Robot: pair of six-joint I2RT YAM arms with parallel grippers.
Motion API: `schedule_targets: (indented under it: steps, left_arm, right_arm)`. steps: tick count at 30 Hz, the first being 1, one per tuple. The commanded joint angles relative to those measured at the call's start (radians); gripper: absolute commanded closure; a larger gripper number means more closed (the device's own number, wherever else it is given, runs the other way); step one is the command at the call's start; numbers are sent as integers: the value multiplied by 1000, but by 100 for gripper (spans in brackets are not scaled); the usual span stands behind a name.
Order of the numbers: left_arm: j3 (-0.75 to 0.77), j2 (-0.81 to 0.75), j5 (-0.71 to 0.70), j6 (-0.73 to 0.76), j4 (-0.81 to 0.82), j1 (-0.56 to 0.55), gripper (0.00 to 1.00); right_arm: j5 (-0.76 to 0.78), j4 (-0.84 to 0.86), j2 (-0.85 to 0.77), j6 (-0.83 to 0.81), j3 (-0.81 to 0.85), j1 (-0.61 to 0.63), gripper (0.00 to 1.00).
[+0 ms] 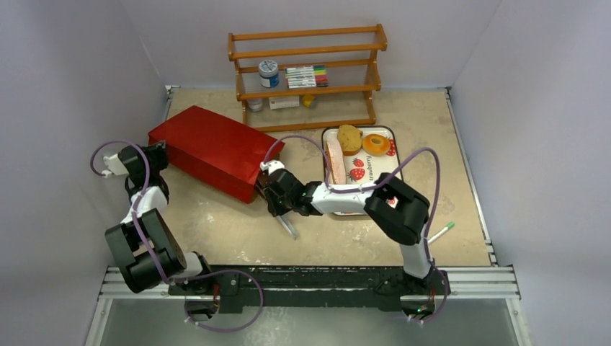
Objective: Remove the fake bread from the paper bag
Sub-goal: Take out the fake bread from the paper bag.
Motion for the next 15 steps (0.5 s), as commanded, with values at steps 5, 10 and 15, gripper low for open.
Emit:
schedule_targets:
  steps: [5, 10, 15]
  left_arm:
    - [61, -99, -20, -50, 191, -101, 100]
    - [152, -119, -42, 30, 189, -210, 100]
    - [111, -131, -32, 27, 283, -278, 100]
  right_arm:
    - [-28, -148, 47, 8, 118, -49, 71]
    - [-33, -185, 77, 10, 161, -66, 71]
    - [-27, -187, 94, 20, 158, -68, 72]
